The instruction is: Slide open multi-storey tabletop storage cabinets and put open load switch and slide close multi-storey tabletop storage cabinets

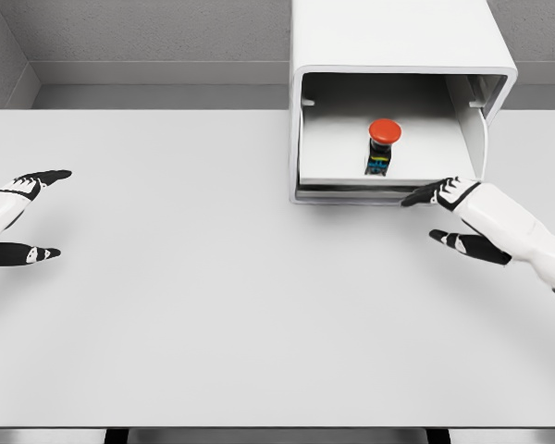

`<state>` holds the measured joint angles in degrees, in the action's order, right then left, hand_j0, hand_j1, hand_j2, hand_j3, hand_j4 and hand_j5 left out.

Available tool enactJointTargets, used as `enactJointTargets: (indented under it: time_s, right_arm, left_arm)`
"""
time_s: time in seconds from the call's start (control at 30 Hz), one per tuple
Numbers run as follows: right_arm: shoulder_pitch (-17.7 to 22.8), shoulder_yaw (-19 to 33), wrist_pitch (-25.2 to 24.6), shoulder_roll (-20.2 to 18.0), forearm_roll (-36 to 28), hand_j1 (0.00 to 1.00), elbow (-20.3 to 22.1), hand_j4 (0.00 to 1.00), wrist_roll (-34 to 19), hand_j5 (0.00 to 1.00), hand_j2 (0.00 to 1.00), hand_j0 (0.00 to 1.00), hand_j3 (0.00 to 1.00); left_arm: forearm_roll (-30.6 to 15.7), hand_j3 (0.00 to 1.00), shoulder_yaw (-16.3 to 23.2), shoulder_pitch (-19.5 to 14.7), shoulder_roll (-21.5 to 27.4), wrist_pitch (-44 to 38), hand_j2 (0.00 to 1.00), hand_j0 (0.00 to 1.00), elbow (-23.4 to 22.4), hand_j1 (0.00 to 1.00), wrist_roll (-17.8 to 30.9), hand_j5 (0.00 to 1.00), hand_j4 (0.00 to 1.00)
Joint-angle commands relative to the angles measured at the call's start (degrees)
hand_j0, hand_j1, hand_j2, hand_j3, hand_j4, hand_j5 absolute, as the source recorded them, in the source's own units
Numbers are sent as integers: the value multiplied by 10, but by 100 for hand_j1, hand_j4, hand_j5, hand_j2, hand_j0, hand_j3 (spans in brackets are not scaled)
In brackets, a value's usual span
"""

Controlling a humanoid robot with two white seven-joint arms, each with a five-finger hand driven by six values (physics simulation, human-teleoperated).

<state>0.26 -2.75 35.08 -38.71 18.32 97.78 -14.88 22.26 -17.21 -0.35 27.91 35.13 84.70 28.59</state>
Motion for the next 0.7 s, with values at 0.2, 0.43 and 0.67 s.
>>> enactJointTargets:
  time_s: [0.2,0.43,0.67]
  right_arm:
    - [-27,-18,-1,12,-4,73,-31,73,-12,73,73,73,73]
    - [-63,-41,-1,16,-3,75,-58,75,-17,75,75,75,75]
    - [-95,-54,-1,27,-3,78,-84,78,-42,78,78,78,78]
  left_arm:
    - [-5,100,0,4,0,-1,100,100,6,100,0,100,100]
    - [-5,100,0,4,0,-1,100,100,6,100,0,100,100]
    - [-5,100,0,4,0,-1,100,100,6,100,0,100,100]
